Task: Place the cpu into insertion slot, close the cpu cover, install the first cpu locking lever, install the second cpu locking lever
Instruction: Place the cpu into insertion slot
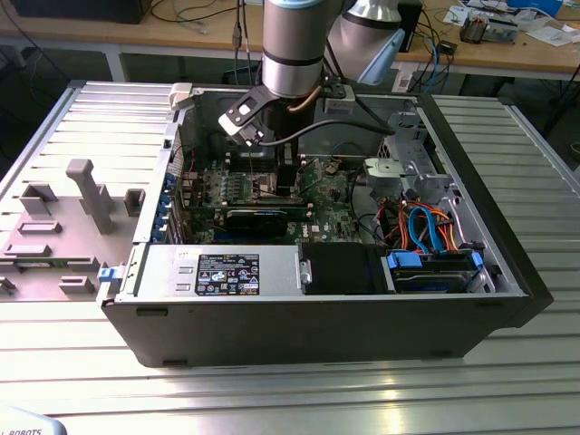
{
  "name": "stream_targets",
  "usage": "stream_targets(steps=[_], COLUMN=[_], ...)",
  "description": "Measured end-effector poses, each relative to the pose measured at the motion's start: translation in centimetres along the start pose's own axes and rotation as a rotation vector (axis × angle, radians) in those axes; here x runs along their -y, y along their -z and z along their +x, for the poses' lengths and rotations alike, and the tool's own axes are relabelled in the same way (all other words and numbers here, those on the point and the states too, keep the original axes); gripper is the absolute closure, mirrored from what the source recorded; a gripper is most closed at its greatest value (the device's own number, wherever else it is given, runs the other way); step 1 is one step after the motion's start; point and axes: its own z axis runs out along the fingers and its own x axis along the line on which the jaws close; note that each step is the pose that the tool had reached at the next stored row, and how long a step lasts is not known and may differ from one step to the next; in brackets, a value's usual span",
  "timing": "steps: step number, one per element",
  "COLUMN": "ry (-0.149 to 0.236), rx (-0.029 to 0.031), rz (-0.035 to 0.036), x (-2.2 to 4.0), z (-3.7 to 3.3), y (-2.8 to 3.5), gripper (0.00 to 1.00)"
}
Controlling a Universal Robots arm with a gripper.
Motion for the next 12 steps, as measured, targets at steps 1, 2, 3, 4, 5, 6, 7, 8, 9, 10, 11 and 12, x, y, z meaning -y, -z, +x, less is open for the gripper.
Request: stream_targets(steps=[1, 2, 3, 4, 5, 6, 7, 8, 9, 10, 11, 12], ry=[0.000, 0.000, 0.000, 0.000, 0.000, 0.000, 0.000, 0.000, 0.000, 0.000, 0.000, 0.000], rx=[0.0000, 0.0000, 0.0001, 0.0000, 0.0000, 0.0001, 0.0001, -0.0001, 0.0001, 0.0000, 0.0001, -0.0001], rz=[0.0000, 0.0000, 0.0000, 0.0000, 0.0000, 0.0000, 0.0000, -0.0001, 0.0000, 0.0000, 0.0000, 0.0000], x=[0.01, 0.02, 0.02, 0.02, 0.02, 0.02, 0.02, 0.02, 0.02, 0.02, 0.02, 0.02], z=[0.00, 0.00, 0.02, 0.03, 0.03, 0.03, 0.02, 0.03, 0.03, 0.03, 0.03, 0.04], y=[-0.02, -0.03, -0.09, -0.12, -0.13, -0.14, -0.15, -0.16, -0.17, -0.18, -0.18, -0.18], gripper=[0.46, 0.46, 0.46, 0.46, 0.46, 0.46, 0.46, 0.46, 0.46, 0.46, 0.46, 0.46])
